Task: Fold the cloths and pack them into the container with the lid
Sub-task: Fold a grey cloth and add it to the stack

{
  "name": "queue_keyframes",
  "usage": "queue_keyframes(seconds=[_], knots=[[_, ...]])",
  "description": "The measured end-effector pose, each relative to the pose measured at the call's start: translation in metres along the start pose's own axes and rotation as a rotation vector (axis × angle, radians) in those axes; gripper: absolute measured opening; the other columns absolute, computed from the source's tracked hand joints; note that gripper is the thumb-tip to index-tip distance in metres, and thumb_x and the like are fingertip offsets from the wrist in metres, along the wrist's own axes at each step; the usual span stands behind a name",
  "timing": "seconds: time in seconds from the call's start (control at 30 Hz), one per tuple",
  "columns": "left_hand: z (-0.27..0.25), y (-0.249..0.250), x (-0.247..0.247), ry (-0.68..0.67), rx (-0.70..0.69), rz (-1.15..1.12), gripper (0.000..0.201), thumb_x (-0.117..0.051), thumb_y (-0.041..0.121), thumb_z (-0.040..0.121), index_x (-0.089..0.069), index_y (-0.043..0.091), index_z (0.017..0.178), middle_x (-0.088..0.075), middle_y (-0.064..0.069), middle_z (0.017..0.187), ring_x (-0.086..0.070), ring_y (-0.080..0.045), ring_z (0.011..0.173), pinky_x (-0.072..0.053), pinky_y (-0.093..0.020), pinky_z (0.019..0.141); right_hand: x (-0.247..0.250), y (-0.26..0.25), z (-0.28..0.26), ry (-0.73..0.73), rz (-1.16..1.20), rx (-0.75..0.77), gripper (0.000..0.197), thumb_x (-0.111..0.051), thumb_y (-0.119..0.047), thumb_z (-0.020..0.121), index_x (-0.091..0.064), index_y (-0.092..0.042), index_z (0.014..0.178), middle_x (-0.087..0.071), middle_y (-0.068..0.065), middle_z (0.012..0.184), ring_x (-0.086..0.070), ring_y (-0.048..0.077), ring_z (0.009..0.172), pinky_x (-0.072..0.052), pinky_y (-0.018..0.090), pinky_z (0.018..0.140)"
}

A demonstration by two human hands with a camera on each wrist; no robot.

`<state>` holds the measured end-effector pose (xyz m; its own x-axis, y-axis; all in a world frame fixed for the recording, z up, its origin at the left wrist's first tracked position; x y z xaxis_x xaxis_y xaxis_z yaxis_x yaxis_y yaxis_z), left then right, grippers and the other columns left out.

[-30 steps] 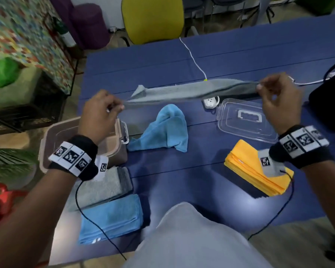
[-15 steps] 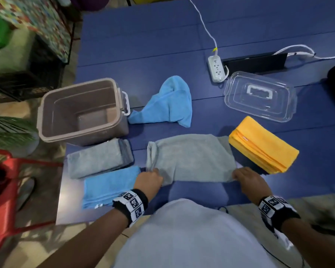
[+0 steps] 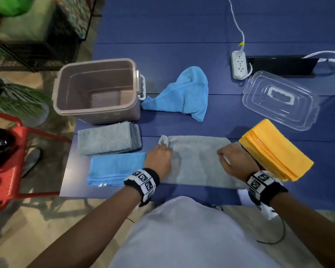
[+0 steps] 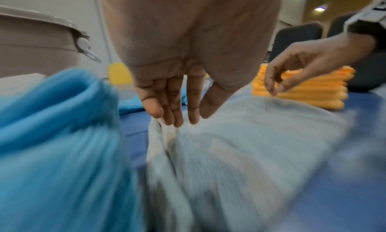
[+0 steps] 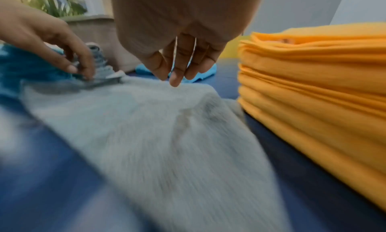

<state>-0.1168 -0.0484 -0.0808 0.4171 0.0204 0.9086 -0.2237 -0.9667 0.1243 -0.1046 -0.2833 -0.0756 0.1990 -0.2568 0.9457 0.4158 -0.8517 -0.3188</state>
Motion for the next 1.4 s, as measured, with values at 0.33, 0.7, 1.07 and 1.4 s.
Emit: queue_keyframes(seconds=[0.33,0.7,1.07,1.4], knots=[[0.097,-0.044,0.004,-0.271,-0.123,-0.085,0.043,-0.049,0.002,0.086,-0.06,0.022,0.122,-0.056,-0.009,0.129,-0.053,-0.032,0.119,-0.045,-0.04,0.096,-0.026,0.05,0.056,-0.397,-0.218,-0.352,0.044,-0.049,-0.003,0.087,-0.045,-0.007,0.13,-0.049,0.016,0.13,-0.051,0.034,0.118,-0.045,0.041,0.092],[0.106,-0.099,0.029,-0.172,-0.117,-0.158,0.018,-0.055,0.003,0.07,-0.052,0.021,0.07,-0.057,0.0,0.079,-0.055,-0.024,0.074,-0.046,-0.031,0.065,-0.023,0.07,0.069,-0.495,-0.342,-0.399,0.032,-0.042,-0.002,0.092,-0.053,-0.002,0.121,-0.045,0.018,0.122,-0.06,0.034,0.103,-0.05,0.039,0.089],[0.103,-0.117,0.039,-0.045,-0.024,-0.181,0.021,-0.05,0.0,0.077,-0.045,0.02,0.073,-0.055,-0.001,0.068,-0.055,-0.029,0.065,-0.044,-0.033,0.059,0.005,0.108,0.112,-0.465,-0.354,-0.598,0.021,-0.047,0.002,0.093,-0.065,0.003,0.103,-0.065,0.02,0.103,-0.065,0.037,0.095,-0.052,0.043,0.074],[0.127,-0.105,0.007,-0.142,0.024,-0.211,0.033,-0.051,0.032,0.096,-0.055,0.016,0.124,-0.052,-0.012,0.116,-0.047,-0.031,0.111,-0.04,-0.04,0.096,0.001,0.141,0.119,-0.455,-0.243,-0.621,0.022,-0.054,-0.007,0.091,-0.055,-0.004,0.112,-0.057,0.021,0.115,-0.06,0.041,0.102,-0.05,0.044,0.08]])
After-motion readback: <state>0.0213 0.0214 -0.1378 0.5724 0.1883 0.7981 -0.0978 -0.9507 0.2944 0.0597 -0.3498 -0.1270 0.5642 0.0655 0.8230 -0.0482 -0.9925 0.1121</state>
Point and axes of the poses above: each hand's wrist, its own z-axis towards the middle knuckle, its own x-axis out of the back of the hand, y = z × x, the point moved 7 cm from there along z, towards the middle knuckle
